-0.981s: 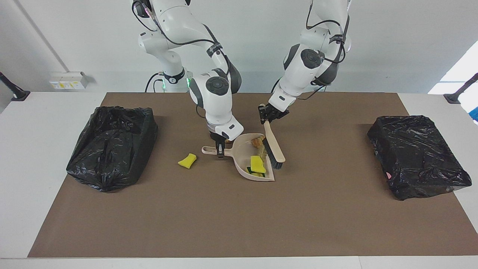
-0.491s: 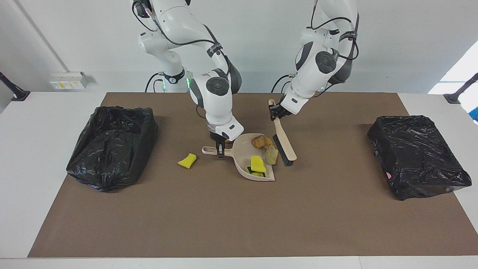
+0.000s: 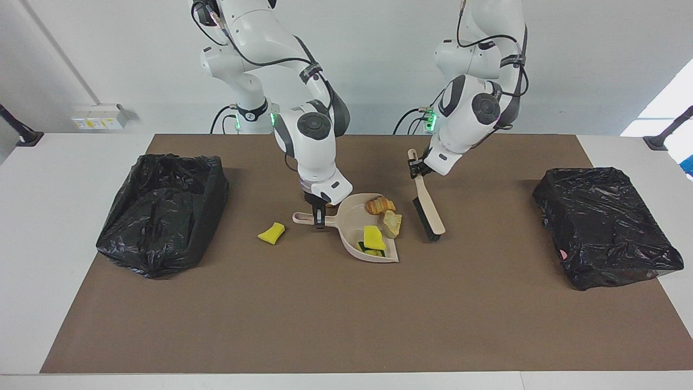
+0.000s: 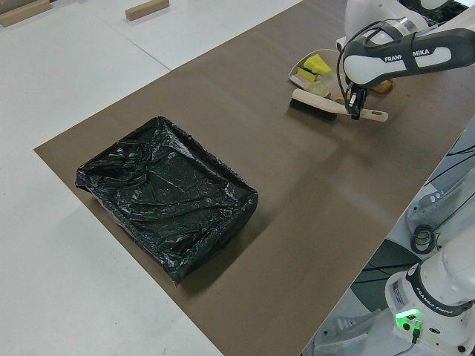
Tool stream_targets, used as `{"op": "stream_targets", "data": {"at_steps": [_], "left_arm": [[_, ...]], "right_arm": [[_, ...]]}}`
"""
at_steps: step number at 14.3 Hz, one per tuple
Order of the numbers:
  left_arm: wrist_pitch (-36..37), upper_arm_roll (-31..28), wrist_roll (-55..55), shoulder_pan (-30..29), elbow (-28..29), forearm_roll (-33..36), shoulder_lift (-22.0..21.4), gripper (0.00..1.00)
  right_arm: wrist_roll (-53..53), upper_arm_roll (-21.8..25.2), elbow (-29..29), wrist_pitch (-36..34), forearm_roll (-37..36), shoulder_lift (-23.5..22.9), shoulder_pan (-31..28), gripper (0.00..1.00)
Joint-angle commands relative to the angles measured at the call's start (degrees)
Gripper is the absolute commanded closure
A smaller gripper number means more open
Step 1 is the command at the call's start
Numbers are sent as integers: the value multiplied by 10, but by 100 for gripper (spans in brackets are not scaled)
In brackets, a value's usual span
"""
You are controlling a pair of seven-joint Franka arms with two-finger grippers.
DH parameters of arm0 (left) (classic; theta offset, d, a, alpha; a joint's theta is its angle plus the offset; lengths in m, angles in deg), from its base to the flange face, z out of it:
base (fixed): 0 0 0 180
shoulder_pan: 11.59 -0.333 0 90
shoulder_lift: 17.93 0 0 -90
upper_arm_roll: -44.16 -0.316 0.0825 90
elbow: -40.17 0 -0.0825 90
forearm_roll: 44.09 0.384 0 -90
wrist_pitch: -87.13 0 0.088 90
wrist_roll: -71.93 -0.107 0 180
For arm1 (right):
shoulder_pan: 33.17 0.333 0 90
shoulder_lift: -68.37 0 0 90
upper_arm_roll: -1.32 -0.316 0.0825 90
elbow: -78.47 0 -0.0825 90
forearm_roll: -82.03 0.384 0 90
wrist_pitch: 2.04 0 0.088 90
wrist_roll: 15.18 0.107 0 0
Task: Sweep and dump trash in bin
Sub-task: 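Sweep the sponges and crusts into the dustpan with the left gripper's brush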
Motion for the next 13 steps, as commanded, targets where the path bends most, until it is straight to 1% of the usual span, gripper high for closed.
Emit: {"op": "stream_targets", "data": {"at_steps": [1,5,10,11,13], "left_arm": [[-30,-5,16,44,11,-1,-15,100],[-61,-5,61,86,-9,-34,-5,100],[-49,-7,64,82,-16,-33,-3,100],[-35,-9,67,80,-21,-32,-7,100],[27,-10,70,60,-51,-19,-10,100]], "right_arm": [[22,-4,4,25,5,-3,1,100],[39,-4,5,37,5,-3,3,100],[41,-5,4,36,6,-3,-4,100],[40,-5,2,35,6,-3,-7,100],[35,-6,-2,27,14,4,-18,100]]}}
